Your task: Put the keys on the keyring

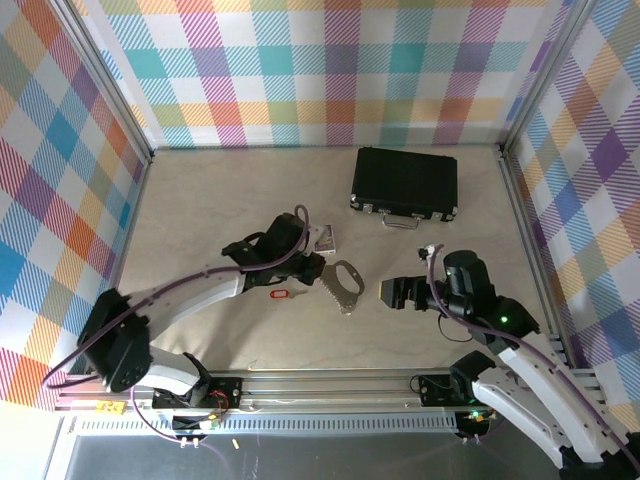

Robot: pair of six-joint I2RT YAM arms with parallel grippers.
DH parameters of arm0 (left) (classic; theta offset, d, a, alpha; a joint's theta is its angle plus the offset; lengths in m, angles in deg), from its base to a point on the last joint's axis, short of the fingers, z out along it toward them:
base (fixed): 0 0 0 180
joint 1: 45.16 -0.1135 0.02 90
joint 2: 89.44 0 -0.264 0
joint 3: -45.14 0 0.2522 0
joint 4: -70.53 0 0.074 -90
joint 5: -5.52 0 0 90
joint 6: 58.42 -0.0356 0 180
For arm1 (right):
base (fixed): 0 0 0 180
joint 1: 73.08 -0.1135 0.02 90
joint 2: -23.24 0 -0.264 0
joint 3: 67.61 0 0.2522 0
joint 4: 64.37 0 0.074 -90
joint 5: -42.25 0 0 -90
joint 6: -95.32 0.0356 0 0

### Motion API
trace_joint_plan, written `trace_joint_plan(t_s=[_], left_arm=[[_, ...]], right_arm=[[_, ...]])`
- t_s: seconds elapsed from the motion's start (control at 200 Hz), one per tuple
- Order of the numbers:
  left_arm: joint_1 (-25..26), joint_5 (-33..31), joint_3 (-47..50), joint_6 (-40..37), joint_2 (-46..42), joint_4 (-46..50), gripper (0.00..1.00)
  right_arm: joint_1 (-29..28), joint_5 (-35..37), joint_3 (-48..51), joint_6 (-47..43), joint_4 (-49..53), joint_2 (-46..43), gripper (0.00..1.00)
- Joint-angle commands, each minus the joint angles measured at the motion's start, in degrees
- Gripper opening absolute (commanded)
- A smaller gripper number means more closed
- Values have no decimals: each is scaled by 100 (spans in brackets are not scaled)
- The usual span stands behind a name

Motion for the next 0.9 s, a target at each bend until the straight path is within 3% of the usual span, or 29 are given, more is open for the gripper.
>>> trace_joint_plan(t_s=[0.0,0.205,0.4,0.575,0.725,0.895], left_arm=[[269,324,158,-619,-701,-39,0],[645,1508,302,-1284,-1814,-650,0],[742,2253,124,-1534,-2158,-751,0],[829,2584,21,-1563,-2254,-1050,0],[919,2809,282,-1249,-2326,-1976,0],[998,3013,377,-986,-2206,-2662,0]], right_arm=[[-27,-298,-420,-474,135,-230,99],[-33,-1608,-629,-856,-658,-802,99],[-35,-2456,-811,-1177,-991,-1081,97],[-37,-3131,-904,-1168,-1300,-1085,84],[-35,-3146,-748,-878,-1879,-1236,64],[-35,-3131,-679,-801,-2111,-1216,50]])
